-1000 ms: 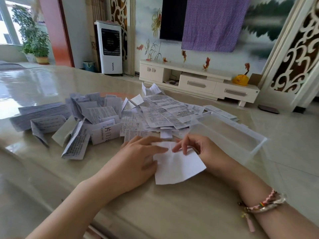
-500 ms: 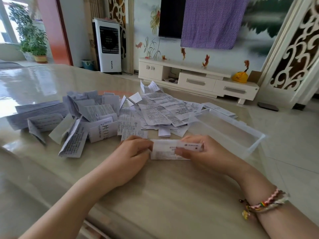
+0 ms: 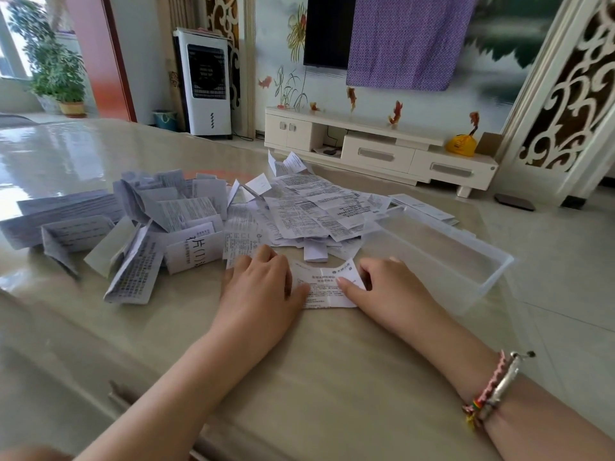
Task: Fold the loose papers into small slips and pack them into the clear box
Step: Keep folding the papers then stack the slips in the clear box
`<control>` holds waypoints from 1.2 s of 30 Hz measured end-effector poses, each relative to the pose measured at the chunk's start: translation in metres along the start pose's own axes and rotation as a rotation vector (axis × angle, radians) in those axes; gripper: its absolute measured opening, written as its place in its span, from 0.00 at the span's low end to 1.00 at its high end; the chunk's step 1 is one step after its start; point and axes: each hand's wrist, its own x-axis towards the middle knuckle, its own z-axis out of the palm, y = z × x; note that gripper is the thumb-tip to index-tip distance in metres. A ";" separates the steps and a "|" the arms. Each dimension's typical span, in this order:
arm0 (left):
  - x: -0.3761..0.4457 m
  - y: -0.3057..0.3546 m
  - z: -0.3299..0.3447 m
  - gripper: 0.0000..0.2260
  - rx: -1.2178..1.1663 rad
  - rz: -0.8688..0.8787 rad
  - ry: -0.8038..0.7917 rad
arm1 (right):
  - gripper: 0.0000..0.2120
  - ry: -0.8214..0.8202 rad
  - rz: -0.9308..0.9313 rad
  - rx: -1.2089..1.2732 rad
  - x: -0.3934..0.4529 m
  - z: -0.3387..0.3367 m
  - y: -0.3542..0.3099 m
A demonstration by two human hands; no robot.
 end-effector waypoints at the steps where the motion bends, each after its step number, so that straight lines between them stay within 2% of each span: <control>1: -0.001 0.001 0.000 0.13 0.015 0.012 0.021 | 0.19 0.003 -0.020 -0.061 -0.001 0.000 -0.001; 3: -0.002 0.001 0.001 0.13 0.020 0.034 0.052 | 0.17 0.039 -0.044 -0.146 -0.003 0.000 0.000; 7: -0.004 0.002 0.000 0.24 0.059 0.082 0.059 | 0.18 0.135 -0.128 -0.124 -0.006 0.000 0.000; 12: -0.004 0.002 0.000 0.16 0.107 0.088 0.024 | 0.19 0.060 -0.187 -0.052 -0.008 0.002 -0.004; 17: -0.007 0.002 0.000 0.20 0.121 0.107 -0.010 | 0.14 -0.027 -0.219 -0.052 -0.010 -0.001 -0.001; 27: -0.005 0.001 0.002 0.20 0.116 0.107 -0.012 | 0.21 -0.067 -0.280 -0.116 -0.006 0.000 0.003; 32: -0.005 -0.001 0.003 0.20 0.079 0.117 -0.028 | 0.30 -0.136 -0.308 0.030 -0.006 -0.006 0.013; 36: -0.004 -0.001 0.002 0.19 0.067 0.118 -0.049 | 0.24 -0.080 -0.415 0.126 -0.004 -0.013 0.017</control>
